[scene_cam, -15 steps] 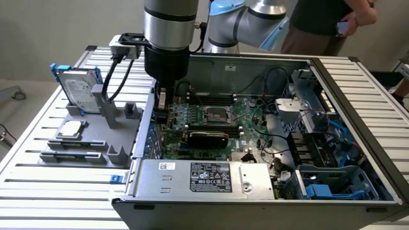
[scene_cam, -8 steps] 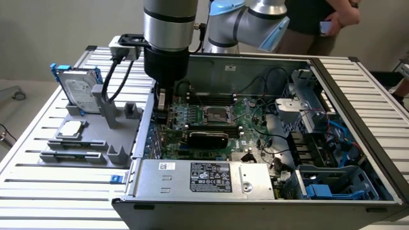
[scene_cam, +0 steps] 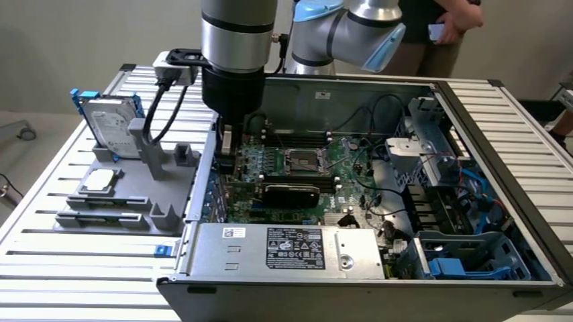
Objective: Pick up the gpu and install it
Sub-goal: 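Insert the gpu into the slot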
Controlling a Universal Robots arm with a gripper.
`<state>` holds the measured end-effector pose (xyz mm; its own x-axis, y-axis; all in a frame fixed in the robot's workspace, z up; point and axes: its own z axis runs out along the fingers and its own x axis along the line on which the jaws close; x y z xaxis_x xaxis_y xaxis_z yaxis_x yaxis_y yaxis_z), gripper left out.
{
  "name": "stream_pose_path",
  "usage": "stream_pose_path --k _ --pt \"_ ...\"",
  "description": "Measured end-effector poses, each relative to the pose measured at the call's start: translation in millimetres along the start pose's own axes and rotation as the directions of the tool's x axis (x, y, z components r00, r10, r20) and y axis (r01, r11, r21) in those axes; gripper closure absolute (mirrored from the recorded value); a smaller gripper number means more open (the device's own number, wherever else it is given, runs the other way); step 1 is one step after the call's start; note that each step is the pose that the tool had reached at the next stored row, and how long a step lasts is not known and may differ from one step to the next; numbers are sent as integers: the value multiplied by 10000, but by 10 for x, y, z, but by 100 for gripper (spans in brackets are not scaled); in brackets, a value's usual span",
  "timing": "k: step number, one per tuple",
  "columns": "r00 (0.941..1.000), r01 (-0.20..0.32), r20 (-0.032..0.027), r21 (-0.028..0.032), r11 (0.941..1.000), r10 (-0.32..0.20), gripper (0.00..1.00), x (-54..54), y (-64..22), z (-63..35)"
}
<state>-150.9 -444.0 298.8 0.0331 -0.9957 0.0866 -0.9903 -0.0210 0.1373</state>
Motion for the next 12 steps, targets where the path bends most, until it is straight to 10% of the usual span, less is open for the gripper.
stream_pose_path --k 12 --pt "10000 0 2 1 10000 0 89 14 -70 -143"
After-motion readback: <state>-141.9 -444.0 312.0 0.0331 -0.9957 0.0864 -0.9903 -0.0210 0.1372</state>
